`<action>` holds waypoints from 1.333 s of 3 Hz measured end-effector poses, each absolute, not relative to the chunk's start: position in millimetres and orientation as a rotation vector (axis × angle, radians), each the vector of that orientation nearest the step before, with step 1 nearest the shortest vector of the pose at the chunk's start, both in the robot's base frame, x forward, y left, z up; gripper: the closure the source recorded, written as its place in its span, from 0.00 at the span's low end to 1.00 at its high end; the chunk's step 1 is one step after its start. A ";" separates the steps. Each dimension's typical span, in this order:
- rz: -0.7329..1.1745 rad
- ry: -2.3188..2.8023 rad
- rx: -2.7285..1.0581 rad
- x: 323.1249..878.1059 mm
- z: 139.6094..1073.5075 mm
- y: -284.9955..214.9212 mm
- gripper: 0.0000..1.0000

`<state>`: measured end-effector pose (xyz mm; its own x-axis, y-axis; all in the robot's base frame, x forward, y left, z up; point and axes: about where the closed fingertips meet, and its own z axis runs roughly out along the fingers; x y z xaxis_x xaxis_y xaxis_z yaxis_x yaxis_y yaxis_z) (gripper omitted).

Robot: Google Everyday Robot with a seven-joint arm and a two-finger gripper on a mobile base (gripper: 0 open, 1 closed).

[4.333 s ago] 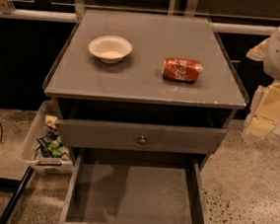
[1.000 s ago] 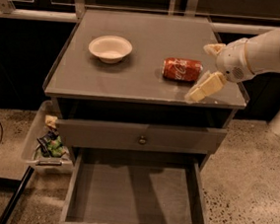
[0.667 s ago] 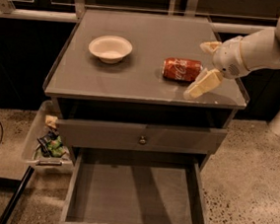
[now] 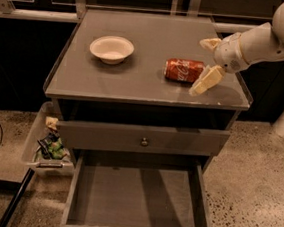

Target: Place coke can into middle drawer

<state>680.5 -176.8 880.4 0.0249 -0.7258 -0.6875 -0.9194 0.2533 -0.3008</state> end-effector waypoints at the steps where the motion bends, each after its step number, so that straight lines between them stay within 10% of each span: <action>1: 0.329 1.728 -1.564 695.3 871.0 -175.4 0.00; 3: 0.396 1.690 -1.633 713.1 858.5 -152.6 0.00; 4: 0.397 1.688 -1.635 713.5 858.7 -152.1 0.18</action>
Offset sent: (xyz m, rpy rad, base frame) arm 0.0400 0.0160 -0.0143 -0.0099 0.0164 0.1200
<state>713.5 -152.1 858.7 0.0860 -0.7243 -0.6841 -0.9532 0.1399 -0.2679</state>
